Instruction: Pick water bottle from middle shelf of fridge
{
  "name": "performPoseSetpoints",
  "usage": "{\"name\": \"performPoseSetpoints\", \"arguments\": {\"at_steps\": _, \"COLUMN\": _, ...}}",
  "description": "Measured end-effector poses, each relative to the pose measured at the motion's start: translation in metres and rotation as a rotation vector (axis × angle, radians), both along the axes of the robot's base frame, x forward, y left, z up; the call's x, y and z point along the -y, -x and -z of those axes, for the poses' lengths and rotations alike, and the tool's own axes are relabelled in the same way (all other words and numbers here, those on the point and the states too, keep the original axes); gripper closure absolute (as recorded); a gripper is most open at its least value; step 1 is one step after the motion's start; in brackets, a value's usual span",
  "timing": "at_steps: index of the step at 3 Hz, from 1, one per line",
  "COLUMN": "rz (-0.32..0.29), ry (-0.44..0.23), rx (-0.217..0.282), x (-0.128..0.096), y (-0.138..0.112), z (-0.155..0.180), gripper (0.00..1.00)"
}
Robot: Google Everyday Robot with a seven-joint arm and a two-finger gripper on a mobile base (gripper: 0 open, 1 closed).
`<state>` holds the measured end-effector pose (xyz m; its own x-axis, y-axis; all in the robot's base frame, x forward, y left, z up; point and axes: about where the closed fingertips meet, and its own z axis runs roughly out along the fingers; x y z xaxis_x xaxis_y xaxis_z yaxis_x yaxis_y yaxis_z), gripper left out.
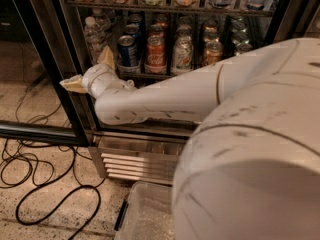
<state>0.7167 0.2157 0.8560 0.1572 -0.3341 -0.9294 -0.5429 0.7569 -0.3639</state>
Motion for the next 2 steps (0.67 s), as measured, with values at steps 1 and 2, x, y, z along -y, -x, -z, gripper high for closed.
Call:
{"name": "performPoseSetpoints", "arguments": {"at_steps": 1, "rz": 0.101, "ry": -0.037, "rx": 0.001, "x": 0.0023, "y": -0.0158, "z": 0.0002, "gripper": 0.19}}
{"name": "performPoseSetpoints", "arguments": {"at_steps": 2, "rz": 0.177, "ry": -0.072, "rx": -0.005, "x": 0.0067, "y": -0.0255, "z": -0.0002, "gripper": 0.42}}
